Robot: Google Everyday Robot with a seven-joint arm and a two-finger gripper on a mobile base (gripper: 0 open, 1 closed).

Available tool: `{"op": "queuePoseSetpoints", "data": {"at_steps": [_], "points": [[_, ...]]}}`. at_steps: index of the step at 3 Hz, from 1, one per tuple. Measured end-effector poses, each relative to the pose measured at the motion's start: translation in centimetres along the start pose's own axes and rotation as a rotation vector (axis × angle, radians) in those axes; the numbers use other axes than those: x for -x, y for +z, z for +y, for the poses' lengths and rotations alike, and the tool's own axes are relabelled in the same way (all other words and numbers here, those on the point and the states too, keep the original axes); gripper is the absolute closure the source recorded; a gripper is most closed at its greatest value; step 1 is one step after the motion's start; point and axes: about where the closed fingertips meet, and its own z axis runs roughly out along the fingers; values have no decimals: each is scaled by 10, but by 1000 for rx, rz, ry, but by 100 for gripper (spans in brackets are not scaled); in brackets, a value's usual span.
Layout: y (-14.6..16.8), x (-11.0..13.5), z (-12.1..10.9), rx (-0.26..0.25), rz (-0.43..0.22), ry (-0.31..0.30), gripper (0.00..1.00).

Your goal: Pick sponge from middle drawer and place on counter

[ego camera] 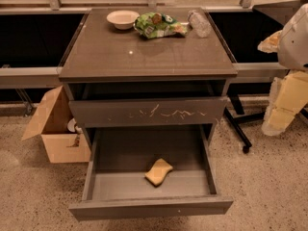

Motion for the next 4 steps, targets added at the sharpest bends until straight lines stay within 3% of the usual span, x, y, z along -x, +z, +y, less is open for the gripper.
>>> {"op": "queuePoseSetpoints", "data": {"at_steps": [1, 2, 4], "points": [[0, 1, 0, -6, -3, -3, 0], [21, 10, 6, 26, -67, -49, 0], [97, 35, 39, 168, -287, -150, 0]]}}
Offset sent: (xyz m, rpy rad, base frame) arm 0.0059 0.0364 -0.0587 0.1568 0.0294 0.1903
